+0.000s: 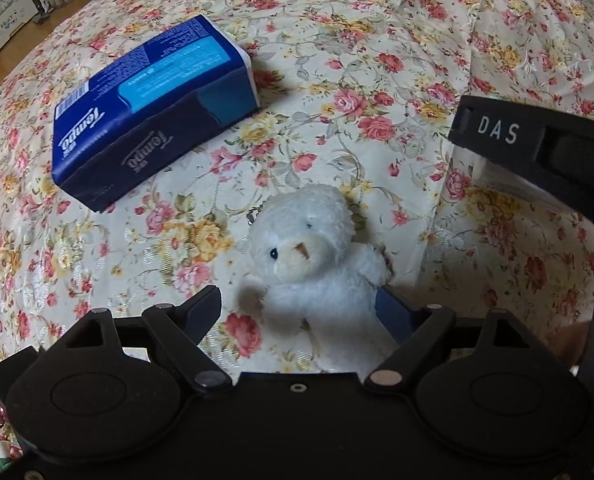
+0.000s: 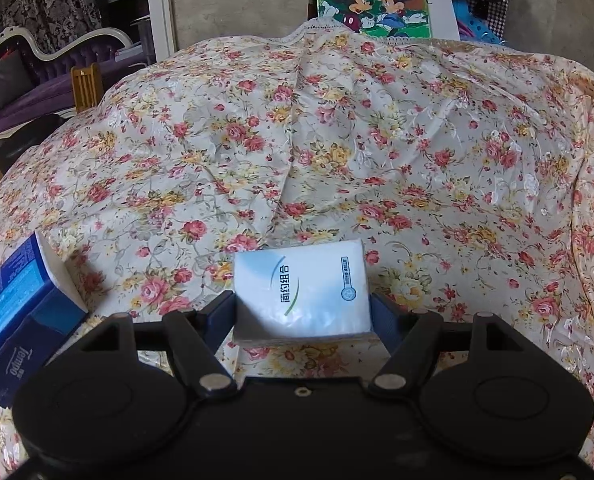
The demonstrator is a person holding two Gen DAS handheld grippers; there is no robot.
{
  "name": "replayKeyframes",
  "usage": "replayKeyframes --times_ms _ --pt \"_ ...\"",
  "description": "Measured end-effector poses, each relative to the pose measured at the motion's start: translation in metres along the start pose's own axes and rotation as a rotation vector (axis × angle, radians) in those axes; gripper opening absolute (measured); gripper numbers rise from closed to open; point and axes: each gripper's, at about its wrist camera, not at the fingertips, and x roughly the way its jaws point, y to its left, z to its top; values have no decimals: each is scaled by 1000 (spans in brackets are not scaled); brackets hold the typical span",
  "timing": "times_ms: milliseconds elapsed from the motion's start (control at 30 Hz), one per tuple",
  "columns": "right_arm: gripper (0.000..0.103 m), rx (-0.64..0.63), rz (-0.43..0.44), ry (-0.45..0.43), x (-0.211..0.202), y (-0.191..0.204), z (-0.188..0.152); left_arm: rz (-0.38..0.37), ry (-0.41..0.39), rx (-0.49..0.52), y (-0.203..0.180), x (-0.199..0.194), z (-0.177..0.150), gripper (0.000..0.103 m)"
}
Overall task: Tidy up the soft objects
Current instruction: 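Close the left tool on the white teddy bear while the right tool holds the pack, then carry the bear in left tool and tissue pack in right tool to the tray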
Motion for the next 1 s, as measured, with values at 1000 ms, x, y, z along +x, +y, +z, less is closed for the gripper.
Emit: replayKeyframes --times_ms 1000 --pt "71 -22 8 -8 2 7 -3 3 -65 -132 55 -57 -18 42"
